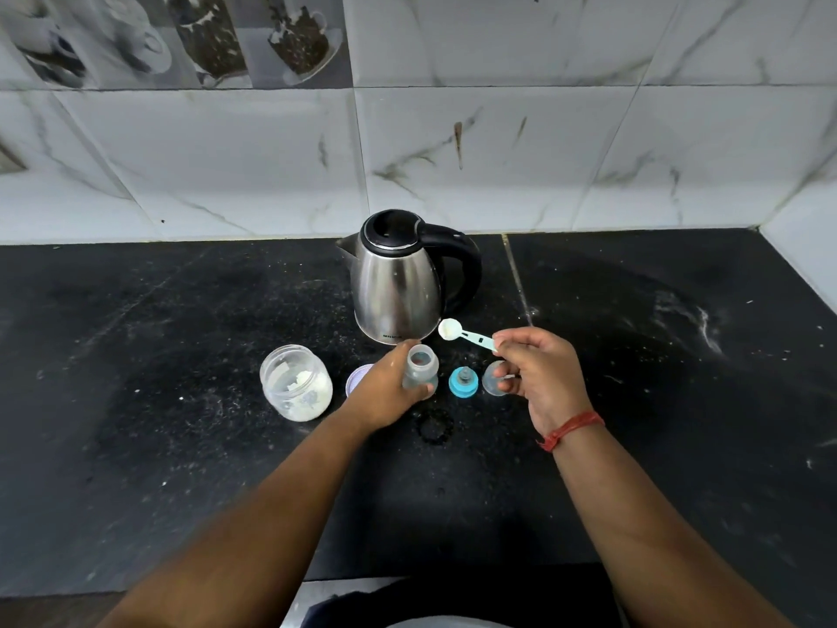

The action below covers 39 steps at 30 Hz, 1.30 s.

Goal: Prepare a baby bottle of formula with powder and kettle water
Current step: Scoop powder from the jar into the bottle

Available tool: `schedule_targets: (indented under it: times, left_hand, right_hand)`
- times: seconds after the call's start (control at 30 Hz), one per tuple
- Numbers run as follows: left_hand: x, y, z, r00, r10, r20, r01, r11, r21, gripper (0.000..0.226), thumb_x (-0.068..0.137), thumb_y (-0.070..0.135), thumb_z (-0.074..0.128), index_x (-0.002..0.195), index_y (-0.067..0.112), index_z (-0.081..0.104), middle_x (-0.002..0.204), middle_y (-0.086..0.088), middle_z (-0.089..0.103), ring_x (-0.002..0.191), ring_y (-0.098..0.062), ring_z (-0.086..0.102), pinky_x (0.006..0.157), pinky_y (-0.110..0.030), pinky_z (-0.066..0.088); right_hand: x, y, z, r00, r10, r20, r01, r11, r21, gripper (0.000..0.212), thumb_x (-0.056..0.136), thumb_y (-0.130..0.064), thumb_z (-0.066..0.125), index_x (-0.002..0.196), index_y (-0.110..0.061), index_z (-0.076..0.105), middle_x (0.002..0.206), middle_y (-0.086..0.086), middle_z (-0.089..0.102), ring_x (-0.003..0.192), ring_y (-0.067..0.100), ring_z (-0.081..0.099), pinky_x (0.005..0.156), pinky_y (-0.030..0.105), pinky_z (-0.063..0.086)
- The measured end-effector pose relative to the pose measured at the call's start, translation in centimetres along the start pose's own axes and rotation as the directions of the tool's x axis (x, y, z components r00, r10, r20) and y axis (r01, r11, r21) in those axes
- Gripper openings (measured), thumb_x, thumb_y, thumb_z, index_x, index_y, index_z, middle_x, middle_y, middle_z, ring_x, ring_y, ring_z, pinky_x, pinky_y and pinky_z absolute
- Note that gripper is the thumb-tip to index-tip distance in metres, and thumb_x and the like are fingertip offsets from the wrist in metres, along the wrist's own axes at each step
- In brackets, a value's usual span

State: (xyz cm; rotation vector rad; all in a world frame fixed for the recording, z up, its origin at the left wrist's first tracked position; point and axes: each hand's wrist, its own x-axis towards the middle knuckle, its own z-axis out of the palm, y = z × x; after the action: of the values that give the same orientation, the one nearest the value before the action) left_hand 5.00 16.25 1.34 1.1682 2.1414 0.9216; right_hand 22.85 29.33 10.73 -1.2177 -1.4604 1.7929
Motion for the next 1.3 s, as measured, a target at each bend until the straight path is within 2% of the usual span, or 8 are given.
schedule_targets:
  times: [0.1, 0.23, 0.37, 0.57, 0.73, 0.83, 1.1, 1.3]
  left_hand:
    - [-0.2, 0.2, 0.2, 0.998, 0.007, -0.064, -0.007, 1.000, -0.007, 0.045, 0.083, 0.027, 0.080, 0.115, 0.042, 0.053, 0.103, 0.026, 0.062, 0.100, 0.023, 0.052, 0.079, 0.002, 0.036]
    - [-0.3, 0.3, -0.4, 0.991, 0.026, -0.134, -0.033, 0.998, -0.057, 0.050, 0.082, 0.033, 0.082, 0.127, 0.032, 0.059, 0.117, 0.017, 0.063, 0.109, 0.008, 0.057, 0.094, -0.012, 0.043]
    - [-0.6, 0.2, -1.6, 0.969, 0.060, -0.240, -0.076, 0.995, -0.059, 0.059, 0.082, 0.029, 0.085, 0.135, 0.025, 0.058, 0.125, 0.009, 0.058, 0.116, 0.017, 0.046, 0.098, 0.000, 0.030]
    - [-1.1, 0.6, -3.4, 0.948, 0.101, -0.302, -0.117, 0.993, -0.034, 0.062, 0.083, 0.028, 0.085, 0.138, 0.022, 0.057, 0.124, 0.007, 0.058, 0.116, 0.011, 0.048, 0.100, -0.002, 0.030]
    - [-1.5, 1.0, -4.5, 0.942, 0.116, -0.314, -0.135, 0.990, -0.040, 0.061, 0.084, 0.030, 0.084, 0.138, 0.024, 0.056, 0.124, 0.008, 0.057, 0.117, 0.009, 0.048, 0.098, -0.002, 0.031]
    - [-1.7, 1.2, -5.0, 0.940, 0.112, -0.322, -0.137, 0.989, -0.057, 0.061, 0.084, 0.030, 0.084, 0.138, 0.024, 0.057, 0.123, 0.008, 0.057, 0.117, 0.005, 0.049, 0.099, -0.004, 0.033]
    - [-1.9, 1.4, -5.8, 0.936, 0.112, -0.334, -0.152, 0.984, -0.094, 0.062, 0.084, 0.028, 0.084, 0.138, 0.020, 0.057, 0.126, 0.007, 0.059, 0.119, -0.002, 0.051, 0.103, -0.014, 0.039]
    - [-1.8, 1.3, -5.9, 0.934, 0.124, -0.335, -0.171, 0.978, -0.115, 0.059, 0.084, 0.029, 0.084, 0.136, 0.022, 0.057, 0.125, 0.009, 0.059, 0.119, -0.002, 0.053, 0.103, -0.021, 0.042]
  right_hand:
    - [0.1, -0.2, 0.0, 1.000, -0.007, 0.013, 0.008, 1.000, -0.008, 0.019, 0.088, -0.005, 0.068, 0.080, -0.018, 0.079, 0.071, -0.002, 0.074, 0.055, 0.014, 0.064, 0.046, 0.024, 0.051]
    - [0.1, -0.6, 0.3, 0.999, -0.042, 0.034, 0.042, 0.999, -0.002, 0.015, 0.090, -0.004, 0.068, 0.083, -0.013, 0.078, 0.074, 0.001, 0.074, 0.055, 0.014, 0.064, 0.047, 0.024, 0.052]
    - [-0.3, -1.3, 1.3, 0.988, -0.143, 0.064, 0.148, 0.986, -0.079, 0.010, 0.093, -0.004, 0.067, 0.090, -0.009, 0.075, 0.074, 0.003, 0.072, 0.055, 0.013, 0.064, 0.048, 0.025, 0.054]
    - [-0.9, -2.1, 3.8, 0.945, -0.310, 0.106, 0.328, 0.904, -0.276, 0.018, 0.092, -0.005, 0.067, 0.084, -0.020, 0.075, 0.070, 0.001, 0.069, 0.053, 0.012, 0.066, 0.048, 0.023, 0.055]
    - [-1.2, -2.3, 5.4, 0.829, -0.520, 0.208, 0.555, 0.713, -0.428, 0.019, 0.089, -0.001, 0.067, 0.081, -0.017, 0.071, 0.074, -0.004, 0.063, 0.053, 0.013, 0.065, 0.048, 0.029, 0.057]
    - [-1.3, -2.5, 6.1, 0.758, -0.588, 0.282, 0.642, 0.593, -0.486, 0.015, 0.088, -0.001, 0.068, 0.085, -0.016, 0.070, 0.077, -0.011, 0.060, 0.064, 0.014, 0.064, 0.059, 0.038, 0.060]
    - [-2.6, -3.6, 7.0, 0.499, -0.675, 0.544, 0.825, 0.177, -0.537, 0.011, 0.090, 0.004, 0.065, 0.093, -0.004, 0.070, 0.092, 0.005, 0.063, 0.073, 0.021, 0.062, 0.066, 0.037, 0.056]
    - [-3.0, -4.0, 6.9, 0.417, -0.676, 0.607, 0.862, 0.082, -0.501, 0.018, 0.083, 0.014, 0.066, 0.094, 0.000, 0.072, 0.093, 0.011, 0.067, 0.076, 0.025, 0.067, 0.071, 0.033, 0.057]
